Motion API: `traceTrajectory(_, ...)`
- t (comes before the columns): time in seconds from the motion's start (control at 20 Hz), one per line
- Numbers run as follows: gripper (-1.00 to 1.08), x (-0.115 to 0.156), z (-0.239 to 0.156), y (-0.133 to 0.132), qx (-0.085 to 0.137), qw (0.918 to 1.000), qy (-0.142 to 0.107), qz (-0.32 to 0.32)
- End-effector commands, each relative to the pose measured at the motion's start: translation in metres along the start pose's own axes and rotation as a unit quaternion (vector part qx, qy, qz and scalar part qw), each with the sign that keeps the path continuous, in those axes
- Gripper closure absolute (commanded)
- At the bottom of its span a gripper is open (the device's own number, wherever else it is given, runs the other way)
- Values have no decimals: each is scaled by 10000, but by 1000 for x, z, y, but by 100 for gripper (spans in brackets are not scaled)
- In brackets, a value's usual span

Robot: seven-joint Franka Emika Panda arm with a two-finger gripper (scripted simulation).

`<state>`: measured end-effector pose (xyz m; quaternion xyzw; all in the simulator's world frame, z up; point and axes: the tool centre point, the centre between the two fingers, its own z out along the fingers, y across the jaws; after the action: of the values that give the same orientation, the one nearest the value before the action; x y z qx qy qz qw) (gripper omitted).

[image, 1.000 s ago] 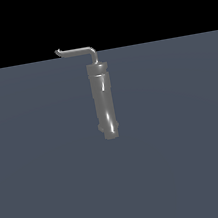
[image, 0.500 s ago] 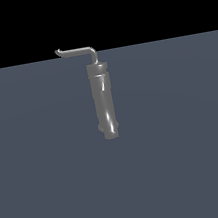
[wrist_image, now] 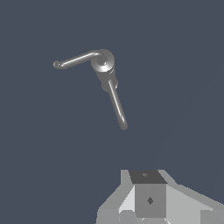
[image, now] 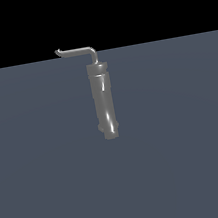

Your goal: Turn on the faucet by rotating a designated handle.

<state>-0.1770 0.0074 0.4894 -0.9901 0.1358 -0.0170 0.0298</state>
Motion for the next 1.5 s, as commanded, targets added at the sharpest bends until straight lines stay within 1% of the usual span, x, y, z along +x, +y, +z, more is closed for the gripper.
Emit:
traceTrajectory(0.0,108,12,5,-6,37,9996,-30,293)
traceTrajectory(0.2,108,31,13,-17,77,9970,-79,760)
traceTrajectory(0.35,108,46,21,-24,96,9937,-114,1113)
traceTrajectory(0.5,108,60,29,-33,105,9890,-148,1467)
traceTrajectory(0.7,108,78,41,-44,103,9808,-187,1938)
traceTrajectory(0.85,108,91,51,-52,91,9731,-211,2290)
traceTrajectory(1.05,108,108,66,-64,63,9610,-233,2756)
traceTrajectory(1.25,108,124,82,-75,24,9466,-243,3216)
traceTrajectory(1.45,108,140,99,-87,-26,9301,-237,3666)
